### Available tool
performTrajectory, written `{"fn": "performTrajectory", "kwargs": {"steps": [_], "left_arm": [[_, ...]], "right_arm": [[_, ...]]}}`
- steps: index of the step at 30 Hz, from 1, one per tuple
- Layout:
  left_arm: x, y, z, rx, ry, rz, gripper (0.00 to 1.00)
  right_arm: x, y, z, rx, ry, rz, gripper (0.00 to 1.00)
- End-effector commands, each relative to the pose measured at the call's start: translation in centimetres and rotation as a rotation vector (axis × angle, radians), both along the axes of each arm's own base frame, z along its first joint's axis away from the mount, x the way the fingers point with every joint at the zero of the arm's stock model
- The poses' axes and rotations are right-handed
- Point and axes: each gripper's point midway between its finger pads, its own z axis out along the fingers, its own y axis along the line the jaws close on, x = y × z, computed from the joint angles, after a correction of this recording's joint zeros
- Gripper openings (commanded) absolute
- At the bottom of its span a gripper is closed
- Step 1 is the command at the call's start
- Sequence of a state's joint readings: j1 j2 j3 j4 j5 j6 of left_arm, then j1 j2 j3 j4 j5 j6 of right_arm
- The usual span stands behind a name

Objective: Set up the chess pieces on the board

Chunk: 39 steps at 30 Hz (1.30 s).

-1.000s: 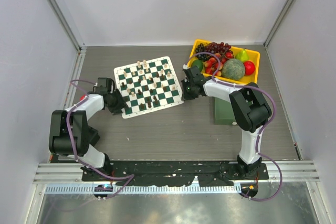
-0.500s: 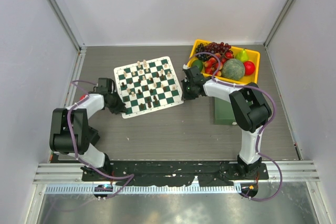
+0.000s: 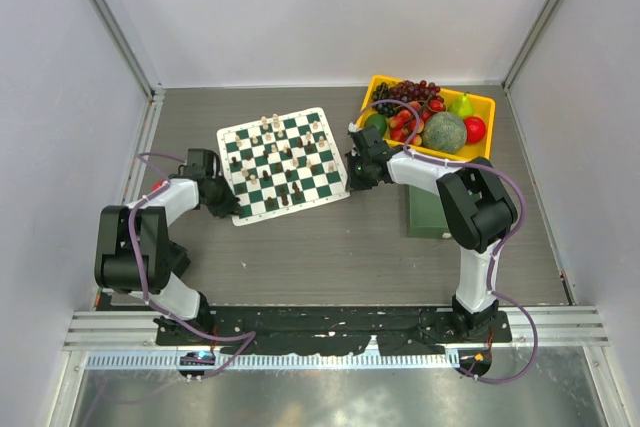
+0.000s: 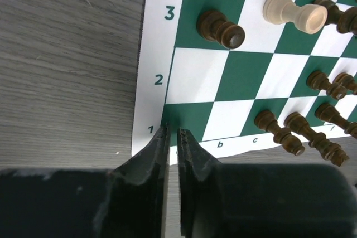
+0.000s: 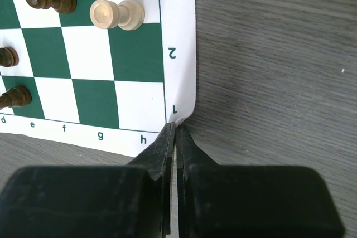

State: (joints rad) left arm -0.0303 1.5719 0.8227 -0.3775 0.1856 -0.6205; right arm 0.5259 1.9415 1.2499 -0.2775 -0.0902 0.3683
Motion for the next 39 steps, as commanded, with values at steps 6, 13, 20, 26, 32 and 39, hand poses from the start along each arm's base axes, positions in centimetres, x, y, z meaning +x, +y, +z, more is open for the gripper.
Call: {"fn": "performTrajectory", "kwargs": {"steps": [6,13,20,26,32,39], "left_arm": [[0.4,1.9,3.2,0.084,-0.068,0.068,0.51],[-0.2,2.8,2.3,0.129,-0.017,0.098,0.53],[0.0,1.4,1.1,0.062,0.018,0.062,0.5],[0.1,0.8,1.0,0.039,0.036,0.038,0.48],[0.4,0.0,0.9,0.029,0.045,0.009,0.43],[0.3,-0.1,0.9,0.027,0.041,0.0,0.31]], "right_arm": [[-0.2,0.1,1.2,0.007,-0.007,0.015,0.05],[-0.3,0.1,1.2,0.009,-0.005,0.017,0.05],[-0.3,0.1,1.3,0.008,-0.007,0.019,0.05],[-0.3,0.1,1.2,0.009,-0.005,0.019,0.05],[-0.3,0.2,1.1,0.011,0.0,0.022,0.05],[-0.3,0.2,1.1,0.013,-0.001,0.023,0.05]]}}
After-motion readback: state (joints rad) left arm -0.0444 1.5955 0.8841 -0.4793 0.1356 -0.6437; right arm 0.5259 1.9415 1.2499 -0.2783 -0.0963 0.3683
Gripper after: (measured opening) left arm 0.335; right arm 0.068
